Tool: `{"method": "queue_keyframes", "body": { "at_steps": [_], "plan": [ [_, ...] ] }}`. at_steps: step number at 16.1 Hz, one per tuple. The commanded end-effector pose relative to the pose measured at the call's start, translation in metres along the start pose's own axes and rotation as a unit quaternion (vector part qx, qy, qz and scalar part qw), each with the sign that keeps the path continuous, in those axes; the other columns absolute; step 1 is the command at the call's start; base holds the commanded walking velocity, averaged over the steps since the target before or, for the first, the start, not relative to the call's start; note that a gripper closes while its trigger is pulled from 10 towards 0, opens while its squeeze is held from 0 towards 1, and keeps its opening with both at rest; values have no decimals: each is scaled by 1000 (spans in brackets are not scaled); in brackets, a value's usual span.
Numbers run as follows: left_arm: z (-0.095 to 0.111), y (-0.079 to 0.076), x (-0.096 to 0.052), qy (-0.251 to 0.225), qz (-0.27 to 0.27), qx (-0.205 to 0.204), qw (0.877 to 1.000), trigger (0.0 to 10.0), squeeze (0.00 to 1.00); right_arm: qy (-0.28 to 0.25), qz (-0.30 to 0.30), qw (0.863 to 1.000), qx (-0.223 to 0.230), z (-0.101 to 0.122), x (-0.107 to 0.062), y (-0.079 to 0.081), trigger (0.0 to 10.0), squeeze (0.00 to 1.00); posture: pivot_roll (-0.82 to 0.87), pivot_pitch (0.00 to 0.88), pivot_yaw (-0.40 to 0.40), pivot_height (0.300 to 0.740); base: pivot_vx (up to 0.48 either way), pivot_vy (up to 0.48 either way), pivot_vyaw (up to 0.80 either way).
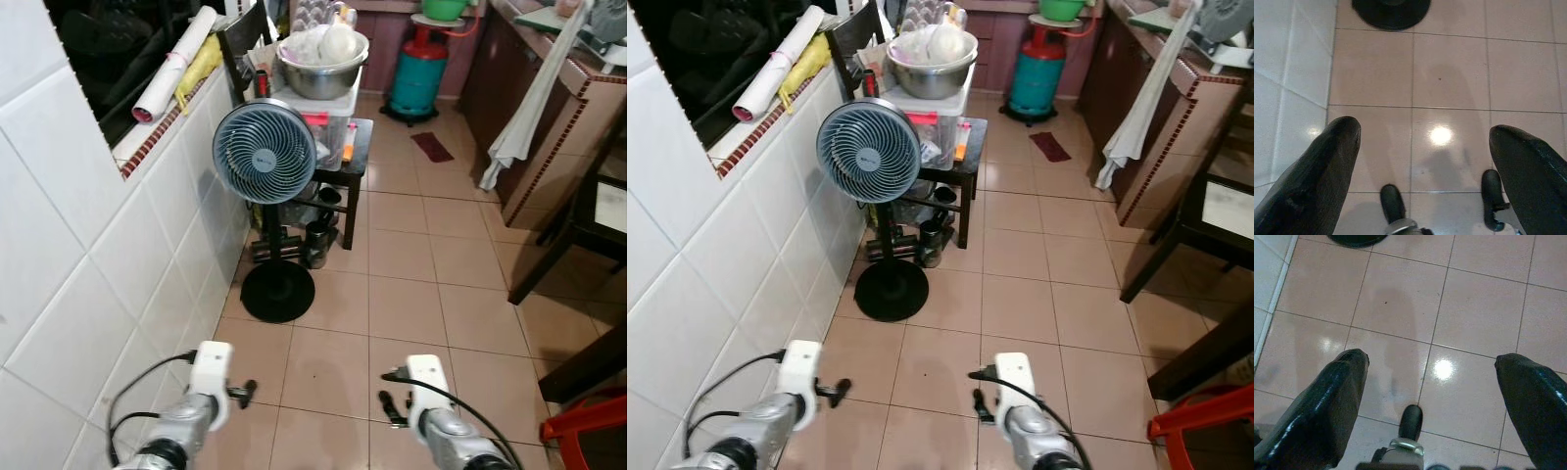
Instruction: Setting the table
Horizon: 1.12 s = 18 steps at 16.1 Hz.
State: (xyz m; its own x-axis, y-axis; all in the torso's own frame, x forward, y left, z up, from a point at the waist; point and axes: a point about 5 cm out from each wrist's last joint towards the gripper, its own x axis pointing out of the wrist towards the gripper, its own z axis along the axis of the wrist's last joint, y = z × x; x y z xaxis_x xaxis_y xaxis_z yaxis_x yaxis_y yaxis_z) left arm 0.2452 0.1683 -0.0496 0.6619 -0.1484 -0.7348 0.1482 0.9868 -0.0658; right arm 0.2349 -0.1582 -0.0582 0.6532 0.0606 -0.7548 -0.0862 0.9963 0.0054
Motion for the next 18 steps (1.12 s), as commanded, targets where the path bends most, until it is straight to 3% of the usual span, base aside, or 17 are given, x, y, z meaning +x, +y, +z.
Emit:
{"method": "queue_keyframes", "body": {
  "at_steps": [1,3,5,8,10,11,12,14,15,18],
  "plan": [
    [-3,-7,1,7,-9,-2,1000,10000,0,5,9,1000,5,-1,1,6,10000,0,3,0,-16,740,0,0,0],
    [1,-4,1,1,-8,-7,1000,10000,0,-5,16,999,40,4,1,4,10000,0,1,0,-14,740,0,0,0],
    [17,7,0,-23,5,5,1000,10000,0,-50,20,997,53,28,2,1,10000,0,5,0,-15,740,0,0,0],
    [68,29,-4,-91,26,15,995,10000,0,-133,21,990,52,93,1,-12,10000,0,2,0,-12,740,0,0,0],
    [93,33,-7,-130,31,45,990,10000,0,-162,35,985,38,117,-3,-14,10000,0,1,0,-13,740,0,0,0],
    [119,34,-12,-183,35,87,979,10000,0,-181,46,982,22,130,-5,-14,10000,0,-4,0,-11,740,0,0,0],
    [133,32,-15,-214,22,87,973,10000,0,-194,50,980,8,138,-7,-15,10000,0,0,0,-13,740,0,0,0],
    [136,26,-17,-235,-19,115,965,10000,0,-239,68,968,26,150,-12,-18,10000,0,4,0,-18,740,0,0,0],
    [130,25,-17,-235,-31,108,965,10000,0,-253,88,963,26,150,-14,-19,10000,0,7,0,-22,740,0,0,0],
    [101,19,-19,-259,-58,94,960,10000,0,-301,94,949,-16,132,-23,-24,10000,0,10,0,-25,740,0,0,0]
  ]
}}
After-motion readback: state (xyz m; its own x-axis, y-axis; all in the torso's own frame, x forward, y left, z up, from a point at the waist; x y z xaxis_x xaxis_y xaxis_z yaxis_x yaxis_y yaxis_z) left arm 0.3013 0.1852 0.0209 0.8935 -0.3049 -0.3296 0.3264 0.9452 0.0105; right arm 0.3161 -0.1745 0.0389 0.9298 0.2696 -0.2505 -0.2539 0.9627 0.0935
